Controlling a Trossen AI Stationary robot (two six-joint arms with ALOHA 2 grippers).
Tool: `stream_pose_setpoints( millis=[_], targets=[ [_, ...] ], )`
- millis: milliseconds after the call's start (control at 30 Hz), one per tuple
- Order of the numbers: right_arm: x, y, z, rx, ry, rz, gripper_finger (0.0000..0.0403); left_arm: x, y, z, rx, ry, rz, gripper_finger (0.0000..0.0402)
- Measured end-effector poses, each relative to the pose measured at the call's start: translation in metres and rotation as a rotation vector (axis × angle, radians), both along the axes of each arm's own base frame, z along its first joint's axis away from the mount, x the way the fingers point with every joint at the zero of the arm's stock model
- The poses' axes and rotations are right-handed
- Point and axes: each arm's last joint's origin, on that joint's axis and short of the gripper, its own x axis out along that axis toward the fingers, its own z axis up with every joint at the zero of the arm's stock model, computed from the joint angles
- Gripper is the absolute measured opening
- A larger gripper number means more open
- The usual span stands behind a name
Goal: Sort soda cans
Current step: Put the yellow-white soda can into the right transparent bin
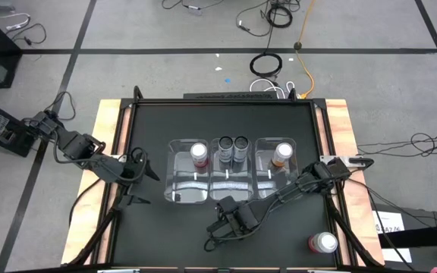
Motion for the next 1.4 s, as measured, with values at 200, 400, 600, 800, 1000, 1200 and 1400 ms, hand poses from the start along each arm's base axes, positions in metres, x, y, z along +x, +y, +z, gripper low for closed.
stream_pose_setpoints(
  millis=[200, 400, 600, 800, 1000, 1200, 1400],
  targets=[
    [-0.0004, -0.0022, -0.0006, -0.006, 0.015, 0.006, 0.0321, -0.0026, 0.0016, -0.0035, 0.024, 0.043, 0.002, 0.0389],
    [0.0011, -0.0044, -0.0016, -0.008, 0.018, 0.026, 0.0319, -0.0033, 0.0021, -0.0044, 0.030, 0.054, 0.003, 0.0389],
    [0.0020, -0.0041, -0.0022, -0.010, 0.010, 0.044, 0.0323, -0.0033, 0.0021, -0.0044, 0.030, 0.054, 0.003, 0.0389],
    [0.0022, -0.0041, -0.0013, -0.011, 0.002, 0.049, 0.0324, -0.0033, 0.0020, -0.0043, 0.029, 0.053, 0.003, 0.0389],
    [0.0031, -0.0038, -0.0012, -0.024, -0.009, 0.105, 0.0324, -0.0033, 0.0020, -0.0043, 0.029, 0.053, 0.003, 0.0389],
    [0.0037, -0.0047, -0.0011, -0.025, -0.010, 0.112, 0.0329, -0.0033, 0.0020, -0.0043, 0.029, 0.053, 0.003, 0.0389],
    [0.0053, -0.0054, -0.0092, -0.038, 0.011, 0.114, 0.0360, -0.0032, 0.0020, -0.0042, 0.028, 0.052, 0.003, 0.0389]
  ],
)
